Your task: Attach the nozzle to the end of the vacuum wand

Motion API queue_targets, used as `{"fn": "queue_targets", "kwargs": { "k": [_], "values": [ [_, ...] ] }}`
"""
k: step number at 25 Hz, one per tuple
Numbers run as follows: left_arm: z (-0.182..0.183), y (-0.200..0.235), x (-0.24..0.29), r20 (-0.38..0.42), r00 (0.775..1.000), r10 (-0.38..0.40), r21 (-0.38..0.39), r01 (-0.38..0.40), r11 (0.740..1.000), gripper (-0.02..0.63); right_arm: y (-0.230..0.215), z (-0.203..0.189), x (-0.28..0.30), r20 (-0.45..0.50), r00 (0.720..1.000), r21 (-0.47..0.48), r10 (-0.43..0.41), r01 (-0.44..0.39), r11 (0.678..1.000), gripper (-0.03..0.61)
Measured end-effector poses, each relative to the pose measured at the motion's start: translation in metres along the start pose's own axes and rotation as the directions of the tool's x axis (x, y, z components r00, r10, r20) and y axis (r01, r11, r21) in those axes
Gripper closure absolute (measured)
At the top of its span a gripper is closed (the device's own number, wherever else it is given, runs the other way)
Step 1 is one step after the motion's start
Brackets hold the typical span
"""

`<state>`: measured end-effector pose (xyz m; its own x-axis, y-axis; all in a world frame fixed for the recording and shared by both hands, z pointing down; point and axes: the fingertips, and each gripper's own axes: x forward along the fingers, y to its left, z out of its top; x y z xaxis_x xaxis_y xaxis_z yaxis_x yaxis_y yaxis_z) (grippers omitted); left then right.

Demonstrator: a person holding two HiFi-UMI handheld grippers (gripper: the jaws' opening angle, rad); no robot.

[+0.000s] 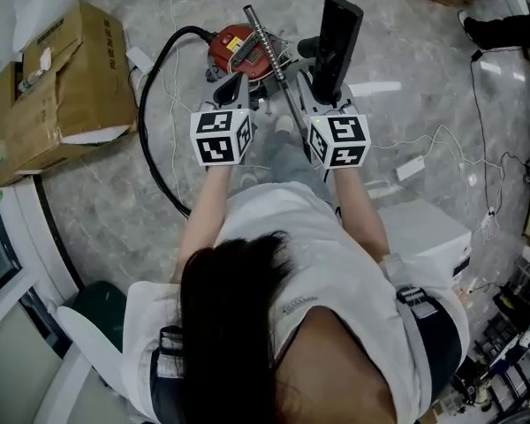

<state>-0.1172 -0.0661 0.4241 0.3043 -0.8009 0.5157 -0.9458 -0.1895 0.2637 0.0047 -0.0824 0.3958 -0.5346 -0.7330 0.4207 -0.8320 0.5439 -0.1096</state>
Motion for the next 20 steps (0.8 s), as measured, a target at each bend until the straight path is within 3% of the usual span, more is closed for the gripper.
{"fn": "queue_targets", "kwargs": {
  "k": [5, 11, 14, 17, 20],
  "values": [
    [0.006, -0.004, 0.043, -0.01, 1.0, 0.002, -0.161, -0.003, 0.987, 0.612, -0.033, 0.004, 0.03, -0.033, 0.998, 0.028, 0.061, -0.06, 0.998, 0.486],
    [0.014, 0.011, 0.09, -0.044, 0.995, 0.086, -0.177, -0.092, 0.98, 0.612, -0.064, 0.002, 0.063, -0.061, 0.99, 0.044, 0.125, -0.123, 0.991, 0.486],
    [0.008, 0.014, 0.105, -0.06, 0.994, 0.091, -0.228, -0.103, 0.968, 0.603, -0.073, -0.003, 0.066, -0.078, 0.987, 0.049, 0.139, -0.135, 0.99, 0.486],
    [-0.001, 0.016, 0.128, -0.102, 0.992, 0.075, -0.259, -0.099, 0.961, 0.561, -0.087, -0.009, 0.073, -0.095, 0.987, 0.082, 0.129, -0.121, 0.989, 0.486],
    [-0.005, 0.018, 0.153, -0.098, 0.994, 0.055, -0.307, -0.083, 0.948, 0.457, -0.102, -0.015, 0.081, -0.116, 0.986, 0.088, 0.119, -0.109, 0.99, 0.486]
  ]
}}
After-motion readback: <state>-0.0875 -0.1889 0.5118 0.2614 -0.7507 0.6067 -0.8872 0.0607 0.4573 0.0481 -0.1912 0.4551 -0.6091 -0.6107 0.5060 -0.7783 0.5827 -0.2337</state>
